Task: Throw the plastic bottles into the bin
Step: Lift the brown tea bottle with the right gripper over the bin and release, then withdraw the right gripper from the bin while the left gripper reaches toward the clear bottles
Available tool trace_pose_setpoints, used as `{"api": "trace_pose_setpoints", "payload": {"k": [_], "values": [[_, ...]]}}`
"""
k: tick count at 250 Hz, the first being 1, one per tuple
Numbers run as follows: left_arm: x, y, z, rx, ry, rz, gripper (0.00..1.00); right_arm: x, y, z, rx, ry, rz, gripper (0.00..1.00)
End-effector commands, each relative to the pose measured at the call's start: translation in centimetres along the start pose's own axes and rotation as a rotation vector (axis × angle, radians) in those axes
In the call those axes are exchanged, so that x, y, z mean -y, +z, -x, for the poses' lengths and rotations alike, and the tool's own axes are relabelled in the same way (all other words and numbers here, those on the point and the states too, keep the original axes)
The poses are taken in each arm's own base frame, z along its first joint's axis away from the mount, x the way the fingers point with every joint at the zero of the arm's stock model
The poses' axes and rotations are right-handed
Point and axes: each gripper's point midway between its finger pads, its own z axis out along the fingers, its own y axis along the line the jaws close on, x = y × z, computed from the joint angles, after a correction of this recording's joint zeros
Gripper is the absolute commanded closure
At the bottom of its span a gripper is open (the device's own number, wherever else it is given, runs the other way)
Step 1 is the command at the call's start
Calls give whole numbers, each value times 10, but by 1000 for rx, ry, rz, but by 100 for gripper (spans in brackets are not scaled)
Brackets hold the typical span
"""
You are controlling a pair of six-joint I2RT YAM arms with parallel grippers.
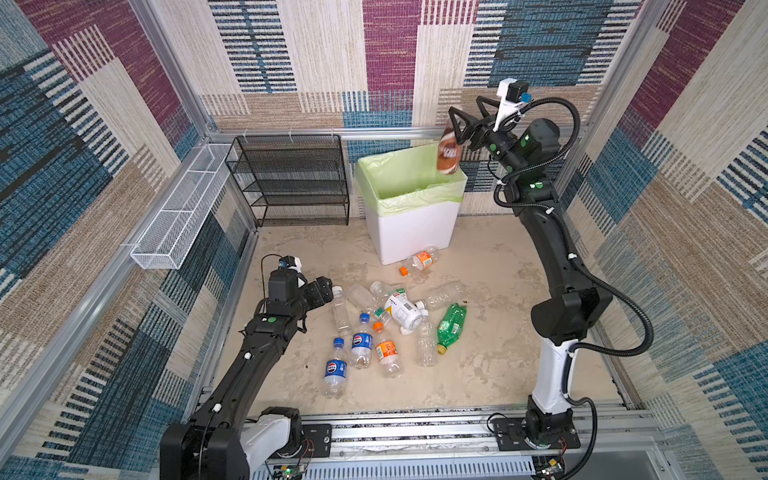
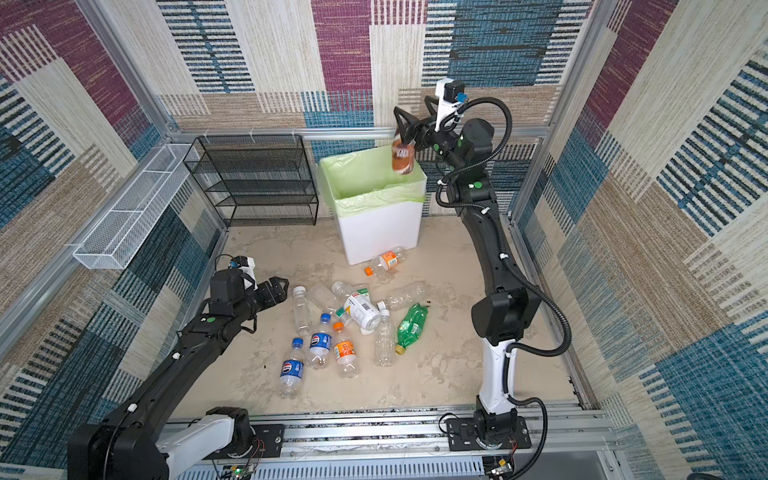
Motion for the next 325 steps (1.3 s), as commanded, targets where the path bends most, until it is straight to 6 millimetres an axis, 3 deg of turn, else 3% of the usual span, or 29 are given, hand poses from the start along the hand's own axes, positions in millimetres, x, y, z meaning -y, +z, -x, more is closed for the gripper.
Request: {"api": "trace_pose_setpoints", "payload": {"k": [1,56,101,142,205,231,267,325], "values": [[-3,0,5,30,14,19,12,3,-3,-27,-152,46,-29,0],[-1,8,-2,2,2,2,11,19,-24,-45,-217,53,-141,0],[0,15,-11,-28,-8,-9,10,23,-70,-48,-175,53,-207,1],[1,24,-25,-73,-11,-3,9,28,-114,-72,-207,96,-284,2],[1,43,-46,-160,5,41,9,35,-187,-170,-429,188,-444,3],[0,51,-56,-205,3,70,10,37,-213,-201,-496,232,-497,3],[2,65,-72,-244,9,96,12,37,-228,-222,-541,258,-522,5],[-1,75,-88,-288,72,185,21,43,-229,-227,-548,237,-545,6]]}}
